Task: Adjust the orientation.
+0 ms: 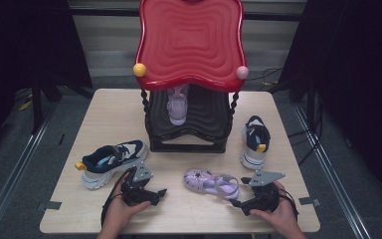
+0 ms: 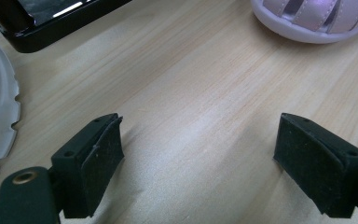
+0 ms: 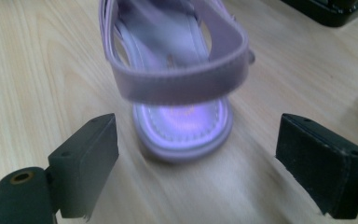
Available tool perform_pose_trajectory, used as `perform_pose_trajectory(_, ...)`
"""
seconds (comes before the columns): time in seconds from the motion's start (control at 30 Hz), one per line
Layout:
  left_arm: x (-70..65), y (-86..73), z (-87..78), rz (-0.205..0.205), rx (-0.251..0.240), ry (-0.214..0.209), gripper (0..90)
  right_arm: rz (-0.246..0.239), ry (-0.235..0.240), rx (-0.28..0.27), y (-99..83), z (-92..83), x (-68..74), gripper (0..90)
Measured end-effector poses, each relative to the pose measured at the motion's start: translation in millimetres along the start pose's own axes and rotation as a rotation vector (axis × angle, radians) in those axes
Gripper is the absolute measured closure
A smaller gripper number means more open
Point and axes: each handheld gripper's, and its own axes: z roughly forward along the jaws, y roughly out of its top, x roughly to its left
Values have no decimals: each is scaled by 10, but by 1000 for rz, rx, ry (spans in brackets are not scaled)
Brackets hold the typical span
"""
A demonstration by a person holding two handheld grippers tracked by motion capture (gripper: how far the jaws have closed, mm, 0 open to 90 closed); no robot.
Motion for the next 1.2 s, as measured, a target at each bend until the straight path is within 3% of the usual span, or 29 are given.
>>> perform_pose_trajectory(0.23, 0, 0, 0, 0, 0, 0, 144, 11, 29, -48, 132, 91, -14, 127)
perform_pose_trajectory(0.67, 0, 0, 0, 0, 0, 0, 144, -9, 78, -34, 208, 278, 49, 138)
perform_pose_trajectory(0.9, 0, 0, 0, 0, 0, 0, 144, -15, 74, -28, 216, 332, 61, 204)
perform_pose_trajectory(1.2, 0, 0, 0, -1, 0, 0, 144, -8, 74, -42, 192, 333, 60, 224)
